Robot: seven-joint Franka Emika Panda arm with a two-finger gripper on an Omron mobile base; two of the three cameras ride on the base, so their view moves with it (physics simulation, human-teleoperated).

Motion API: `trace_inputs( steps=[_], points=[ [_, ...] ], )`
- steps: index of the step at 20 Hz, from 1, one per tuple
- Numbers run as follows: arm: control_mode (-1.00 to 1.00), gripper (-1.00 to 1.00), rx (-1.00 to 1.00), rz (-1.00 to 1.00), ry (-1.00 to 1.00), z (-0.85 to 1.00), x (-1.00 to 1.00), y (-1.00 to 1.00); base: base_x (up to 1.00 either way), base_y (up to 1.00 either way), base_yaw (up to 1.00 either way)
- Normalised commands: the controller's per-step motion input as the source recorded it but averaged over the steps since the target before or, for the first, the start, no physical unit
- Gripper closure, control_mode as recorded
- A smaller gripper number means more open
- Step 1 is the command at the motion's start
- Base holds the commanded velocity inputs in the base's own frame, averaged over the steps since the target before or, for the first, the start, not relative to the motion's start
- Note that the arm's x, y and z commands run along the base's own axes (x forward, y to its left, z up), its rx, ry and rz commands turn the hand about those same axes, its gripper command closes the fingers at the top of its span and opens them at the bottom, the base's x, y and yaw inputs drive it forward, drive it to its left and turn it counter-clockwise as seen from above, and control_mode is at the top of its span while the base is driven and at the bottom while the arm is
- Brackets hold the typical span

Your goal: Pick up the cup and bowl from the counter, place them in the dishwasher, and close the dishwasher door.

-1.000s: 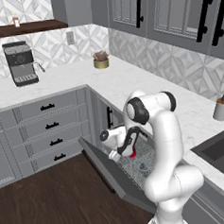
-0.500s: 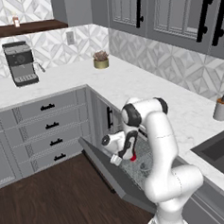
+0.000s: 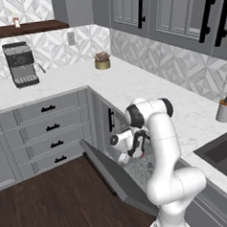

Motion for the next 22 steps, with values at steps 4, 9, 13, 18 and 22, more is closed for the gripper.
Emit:
trace_inputs(
  steps=[4, 9, 13, 18, 22],
  points=[
    [-1.0, 1.0, 0.0, 0.04, -0.1, -0.07, 0.01, -0.24, 0.0, 0.0, 0.0],
    [-1.0, 1.0, 0.0, 0.05, 0.0, -0.61, 0.02, -0.17, 0.0, 0.0, 0.0],
    [-1.0, -1.0, 0.0, 0.01, 0.0, -0.37, -0.06, -0.02, 0.0, 0.0, 0.0],
    [-1.0, -1.0, 0.0, 0.0, -0.04, 0.03, -0.09, 0.02, 0.0, 0.0, 0.0],
    [-1.0, -1.0, -0.07, 0.0, -0.14, 0.24, -0.04, 0.08, 0.0, 0.0, 0.0]
  ],
)
